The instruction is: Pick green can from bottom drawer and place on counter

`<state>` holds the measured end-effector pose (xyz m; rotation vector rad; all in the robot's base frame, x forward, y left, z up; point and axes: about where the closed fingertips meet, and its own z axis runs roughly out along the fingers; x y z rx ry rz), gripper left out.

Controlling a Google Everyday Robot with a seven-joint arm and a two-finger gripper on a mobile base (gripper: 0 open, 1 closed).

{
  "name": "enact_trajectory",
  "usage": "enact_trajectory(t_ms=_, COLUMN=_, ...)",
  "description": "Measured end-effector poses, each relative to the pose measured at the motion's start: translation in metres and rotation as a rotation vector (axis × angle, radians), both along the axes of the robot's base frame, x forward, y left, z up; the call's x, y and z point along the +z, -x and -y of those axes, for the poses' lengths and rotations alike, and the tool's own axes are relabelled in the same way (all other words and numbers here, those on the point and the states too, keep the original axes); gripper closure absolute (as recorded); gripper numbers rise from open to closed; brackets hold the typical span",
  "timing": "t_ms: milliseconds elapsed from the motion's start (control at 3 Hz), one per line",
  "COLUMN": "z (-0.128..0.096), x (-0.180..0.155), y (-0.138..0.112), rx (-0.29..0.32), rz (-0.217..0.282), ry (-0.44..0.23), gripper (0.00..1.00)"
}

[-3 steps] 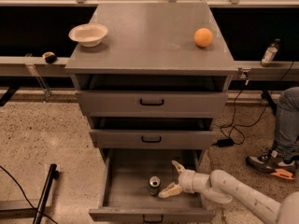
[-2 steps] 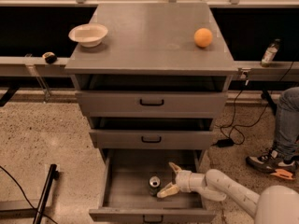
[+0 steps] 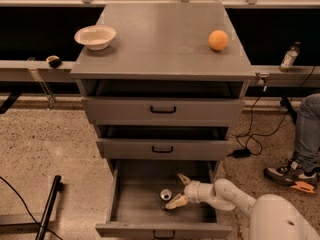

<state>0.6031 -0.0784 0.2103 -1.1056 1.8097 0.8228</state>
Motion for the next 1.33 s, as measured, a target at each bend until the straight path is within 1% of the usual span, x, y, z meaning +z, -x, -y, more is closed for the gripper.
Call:
enact_trajectory(t_ms=333, z=-0.015, x=-0.017, y=-0.006, rx=0.038, rz=0.008, ry=-0.024, gripper=0.0)
enact_trajectory(t_ms=667, z=-0.023, x=-0.023, y=-0.006, rx=0.056, rz=0.028, ry=-0.054, gripper=0.0)
enact_trajectory(t_ms=1000, z=-0.032, x=-0.027, y=-0.002, rx=0.078, rz=0.033, ry=-0.078, gripper=0.19)
enact_trajectory(t_ms=1333, z=-0.033, x=-0.024, y=0.003, rx=0.059, rz=0.064, ry=-0.151, gripper=0.43)
